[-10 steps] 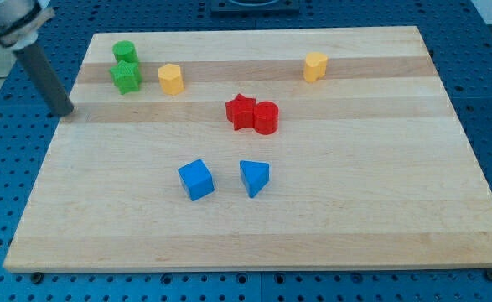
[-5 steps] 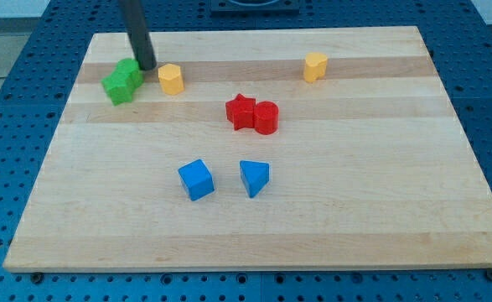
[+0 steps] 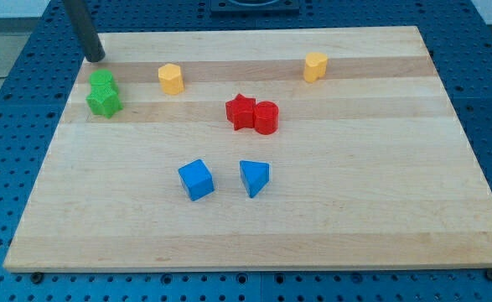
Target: Place the green star to the bottom of red star
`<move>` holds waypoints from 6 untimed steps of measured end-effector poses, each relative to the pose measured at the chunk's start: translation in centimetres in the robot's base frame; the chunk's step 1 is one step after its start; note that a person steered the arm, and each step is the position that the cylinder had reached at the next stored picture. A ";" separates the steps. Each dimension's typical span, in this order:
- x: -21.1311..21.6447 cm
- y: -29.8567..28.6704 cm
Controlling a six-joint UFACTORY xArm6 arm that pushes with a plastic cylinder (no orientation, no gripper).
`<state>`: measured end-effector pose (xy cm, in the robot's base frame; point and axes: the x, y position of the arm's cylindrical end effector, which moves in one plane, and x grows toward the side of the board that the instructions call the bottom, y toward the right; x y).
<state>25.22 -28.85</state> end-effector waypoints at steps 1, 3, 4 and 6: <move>2.2 -0.2; 10.1 2.0; 13.2 4.1; 16.4 13.0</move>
<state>41.61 -15.85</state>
